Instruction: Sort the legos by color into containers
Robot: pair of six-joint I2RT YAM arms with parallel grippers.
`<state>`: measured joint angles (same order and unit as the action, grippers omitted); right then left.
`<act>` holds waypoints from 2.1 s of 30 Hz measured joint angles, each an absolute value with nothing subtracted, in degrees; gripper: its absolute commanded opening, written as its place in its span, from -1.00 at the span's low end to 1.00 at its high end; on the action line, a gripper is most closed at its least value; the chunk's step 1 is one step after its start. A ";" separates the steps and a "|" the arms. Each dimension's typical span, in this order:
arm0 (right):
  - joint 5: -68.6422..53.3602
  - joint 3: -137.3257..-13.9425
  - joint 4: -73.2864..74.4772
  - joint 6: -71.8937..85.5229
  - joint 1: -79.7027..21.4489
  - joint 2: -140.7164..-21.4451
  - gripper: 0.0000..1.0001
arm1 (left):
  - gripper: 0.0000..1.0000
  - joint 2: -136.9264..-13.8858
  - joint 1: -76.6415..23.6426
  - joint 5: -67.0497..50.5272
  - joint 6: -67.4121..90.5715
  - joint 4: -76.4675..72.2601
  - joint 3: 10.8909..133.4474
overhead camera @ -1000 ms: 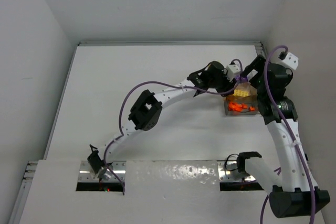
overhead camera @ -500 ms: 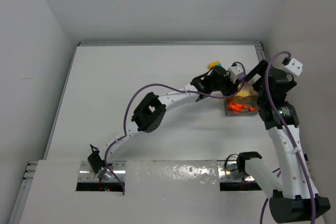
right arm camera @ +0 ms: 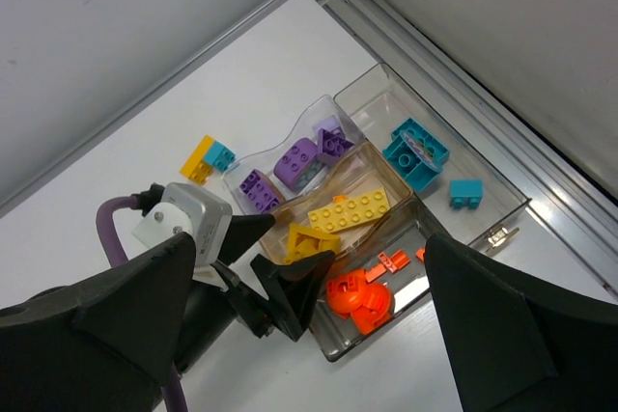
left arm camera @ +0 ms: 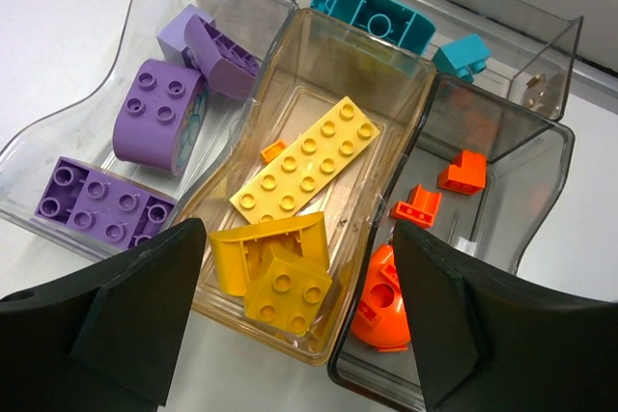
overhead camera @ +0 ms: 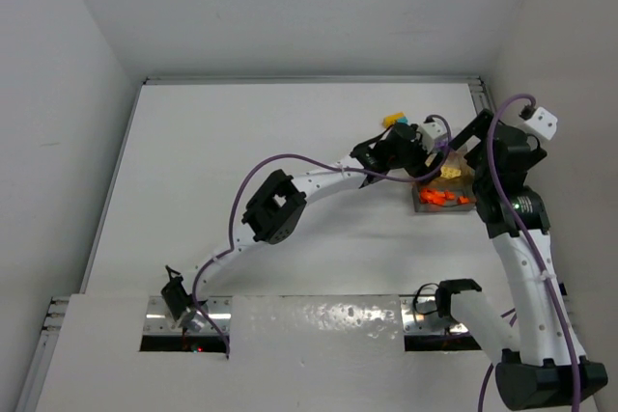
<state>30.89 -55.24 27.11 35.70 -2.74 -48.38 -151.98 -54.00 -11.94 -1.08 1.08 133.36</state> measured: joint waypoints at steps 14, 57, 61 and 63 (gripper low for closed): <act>27.44 -65.98 28.05 32.82 -2.74 -54.78 0.98 | 0.52 -146.17 -51.59 -13.02 -5.67 9.80 129.93; 1.65 -111.02 32.01 1.41 -2.76 -134.26 0.15 | -0.13 -105.80 -25.98 -6.37 -13.02 34.96 90.45; 1.34 -111.44 32.14 0.60 -2.76 -134.56 0.15 | -0.13 -106.63 -25.52 -6.33 -12.93 35.09 91.00; 1.45 -112.22 32.05 0.16 -2.76 -135.11 0.14 | -0.13 -106.96 -25.43 -6.39 -12.69 35.31 91.48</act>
